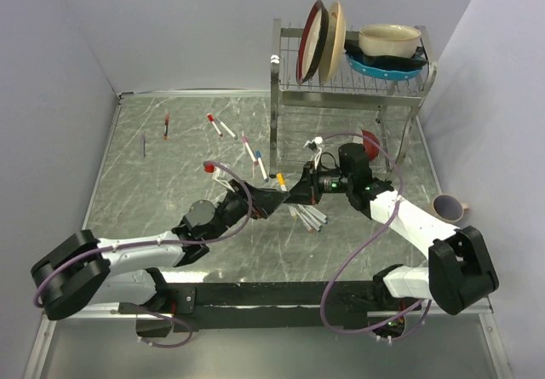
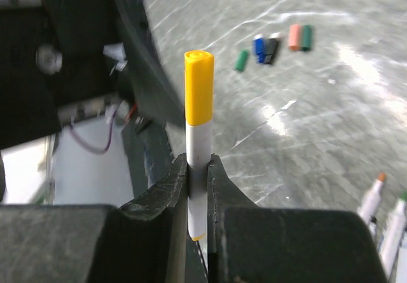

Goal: Open the pen caps

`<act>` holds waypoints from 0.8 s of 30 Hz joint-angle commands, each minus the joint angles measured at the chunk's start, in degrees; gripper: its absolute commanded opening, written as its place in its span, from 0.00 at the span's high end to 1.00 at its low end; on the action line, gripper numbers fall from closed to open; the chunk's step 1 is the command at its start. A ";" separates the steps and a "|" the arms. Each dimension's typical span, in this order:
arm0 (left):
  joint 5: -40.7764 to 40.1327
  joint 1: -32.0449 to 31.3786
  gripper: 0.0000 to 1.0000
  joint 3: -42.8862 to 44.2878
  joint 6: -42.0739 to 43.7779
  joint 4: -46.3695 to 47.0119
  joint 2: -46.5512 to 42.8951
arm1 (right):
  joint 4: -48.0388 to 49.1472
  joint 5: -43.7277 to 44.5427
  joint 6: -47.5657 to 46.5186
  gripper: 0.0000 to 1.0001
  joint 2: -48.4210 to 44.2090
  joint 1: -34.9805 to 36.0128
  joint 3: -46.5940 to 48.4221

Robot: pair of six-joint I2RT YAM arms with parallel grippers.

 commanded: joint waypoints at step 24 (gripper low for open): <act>4.37 4.54 0.57 6.61 2.00 -6.72 3.89 | -6.04 -10.25 -9.67 1.00 2.64 0.80 4.53</act>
